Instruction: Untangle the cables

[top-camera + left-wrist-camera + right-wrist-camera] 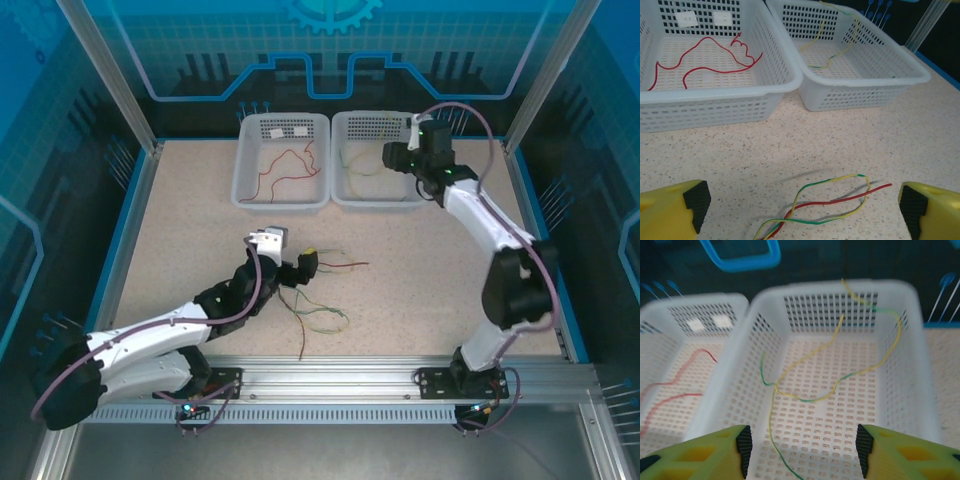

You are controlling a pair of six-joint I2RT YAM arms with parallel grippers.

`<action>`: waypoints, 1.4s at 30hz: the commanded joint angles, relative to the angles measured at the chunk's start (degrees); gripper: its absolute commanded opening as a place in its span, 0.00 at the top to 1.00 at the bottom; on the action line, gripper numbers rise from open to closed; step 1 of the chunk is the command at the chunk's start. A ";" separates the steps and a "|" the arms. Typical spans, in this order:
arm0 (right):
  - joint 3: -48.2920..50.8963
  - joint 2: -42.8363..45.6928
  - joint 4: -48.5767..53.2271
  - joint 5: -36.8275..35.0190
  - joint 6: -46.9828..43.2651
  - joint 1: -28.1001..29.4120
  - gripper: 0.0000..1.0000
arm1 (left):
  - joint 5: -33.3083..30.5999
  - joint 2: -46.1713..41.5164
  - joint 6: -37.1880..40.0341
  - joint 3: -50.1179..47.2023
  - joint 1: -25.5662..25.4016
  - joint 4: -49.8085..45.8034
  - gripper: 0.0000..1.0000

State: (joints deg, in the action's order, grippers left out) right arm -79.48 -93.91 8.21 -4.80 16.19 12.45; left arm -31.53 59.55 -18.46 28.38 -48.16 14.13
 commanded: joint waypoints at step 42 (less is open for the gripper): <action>44.62 8.74 -19.34 19.70 8.76 9.34 0.49 | 23.48 33.35 12.57 23.83 4.02 -16.32 0.50</action>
State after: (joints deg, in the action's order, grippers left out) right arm -33.17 -83.53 -9.10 11.64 24.62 21.71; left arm -6.28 92.12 -7.05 50.48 -44.12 -1.67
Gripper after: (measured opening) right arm 0.528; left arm 0.531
